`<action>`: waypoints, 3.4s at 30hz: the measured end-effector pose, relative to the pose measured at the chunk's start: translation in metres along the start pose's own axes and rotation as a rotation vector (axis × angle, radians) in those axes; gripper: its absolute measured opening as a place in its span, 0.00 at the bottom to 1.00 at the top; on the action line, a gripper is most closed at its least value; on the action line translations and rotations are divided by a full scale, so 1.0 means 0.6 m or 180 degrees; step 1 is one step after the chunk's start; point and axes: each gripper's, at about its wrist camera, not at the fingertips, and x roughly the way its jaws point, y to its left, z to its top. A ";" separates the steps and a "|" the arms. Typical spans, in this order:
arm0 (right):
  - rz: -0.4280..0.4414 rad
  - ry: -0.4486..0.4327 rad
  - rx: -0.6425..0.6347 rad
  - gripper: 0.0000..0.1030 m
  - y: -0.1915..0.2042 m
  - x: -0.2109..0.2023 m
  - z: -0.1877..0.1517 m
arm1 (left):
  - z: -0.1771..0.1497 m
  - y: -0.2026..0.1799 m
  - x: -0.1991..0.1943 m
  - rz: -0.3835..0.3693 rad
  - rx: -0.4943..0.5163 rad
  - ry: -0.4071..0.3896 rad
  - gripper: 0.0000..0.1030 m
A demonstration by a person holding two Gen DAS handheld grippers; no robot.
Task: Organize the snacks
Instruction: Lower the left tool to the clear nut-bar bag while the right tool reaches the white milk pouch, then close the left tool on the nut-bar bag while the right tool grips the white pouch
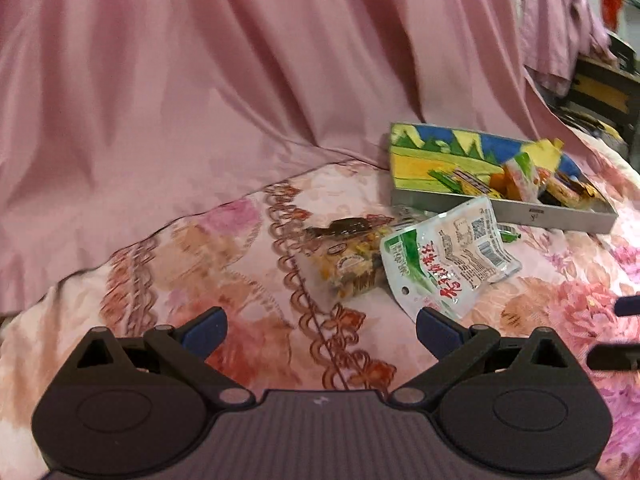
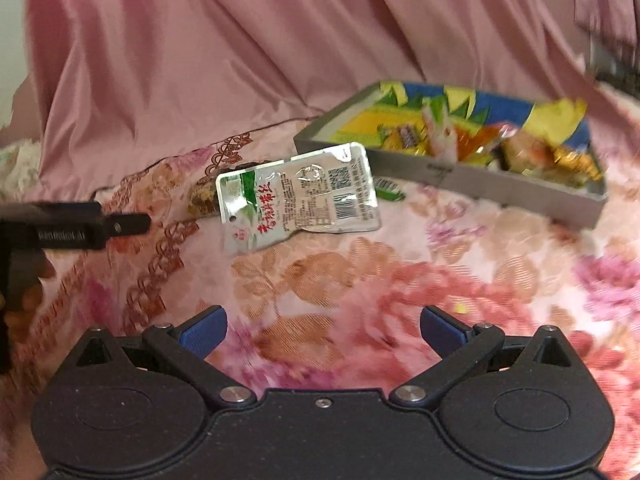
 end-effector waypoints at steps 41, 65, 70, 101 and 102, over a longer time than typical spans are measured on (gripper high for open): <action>-0.0583 0.0926 0.2213 0.86 0.000 0.238 0.206 | 0.054 0.002 0.132 -0.0880 0.0898 0.0232 0.87; 0.0508 0.0654 0.2678 0.67 -0.068 0.166 0.114 | 0.096 -0.014 0.141 -0.0966 0.1048 0.0207 0.75; 0.0434 0.0676 0.2771 0.67 -0.074 0.172 0.113 | 0.092 -0.038 0.169 -0.0943 0.1156 0.0412 0.58; -0.0452 0.0993 0.2286 0.85 -0.003 0.238 0.181 | 0.031 0.012 0.105 -0.0626 -0.0686 0.1176 0.42; -0.0484 0.0976 0.2197 0.83 0.004 0.236 0.180 | 0.028 0.013 0.102 -0.0618 -0.0693 0.1164 0.42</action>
